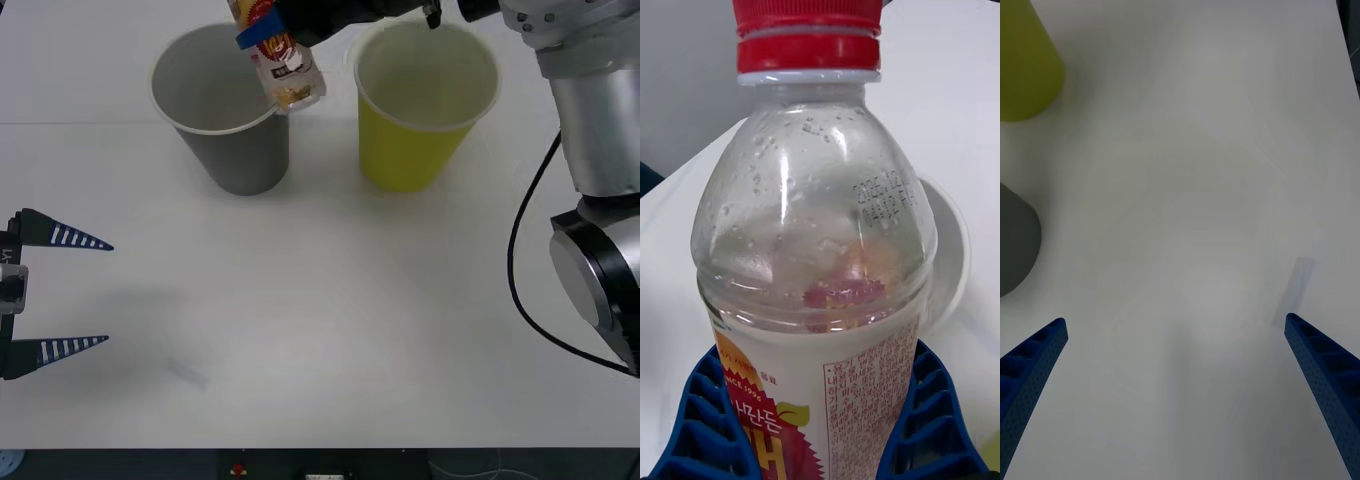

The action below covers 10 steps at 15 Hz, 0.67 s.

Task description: Put the can into the green bin and the plastic bottle into the gray bin

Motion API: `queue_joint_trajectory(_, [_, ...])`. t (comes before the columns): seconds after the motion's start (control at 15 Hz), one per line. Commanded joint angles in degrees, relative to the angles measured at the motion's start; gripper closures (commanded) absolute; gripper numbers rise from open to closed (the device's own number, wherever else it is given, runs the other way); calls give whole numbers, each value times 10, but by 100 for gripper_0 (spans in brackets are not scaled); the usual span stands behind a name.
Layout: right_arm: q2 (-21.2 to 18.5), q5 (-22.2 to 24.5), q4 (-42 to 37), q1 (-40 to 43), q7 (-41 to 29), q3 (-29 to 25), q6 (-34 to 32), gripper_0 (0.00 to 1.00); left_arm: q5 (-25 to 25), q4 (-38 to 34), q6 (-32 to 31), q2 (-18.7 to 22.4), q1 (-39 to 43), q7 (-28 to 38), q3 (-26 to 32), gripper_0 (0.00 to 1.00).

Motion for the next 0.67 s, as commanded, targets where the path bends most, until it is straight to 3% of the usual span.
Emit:
queue_joint_trajectory(0.07, [37, 44, 62, -31, 1, 21, 51, 100, 0, 0, 0, 0, 0, 0, 0, 0])
queue_joint_trajectory(0.47, [86, 96, 163, -52, 1, 75, 179, 100, 0, 0, 0, 0, 0, 0, 0, 0])
queue_joint_trajectory(0.67, [91, 102, 172, -52, 2, 85, 189, 100, 0, 0, 0, 0, 0, 0, 0, 0])
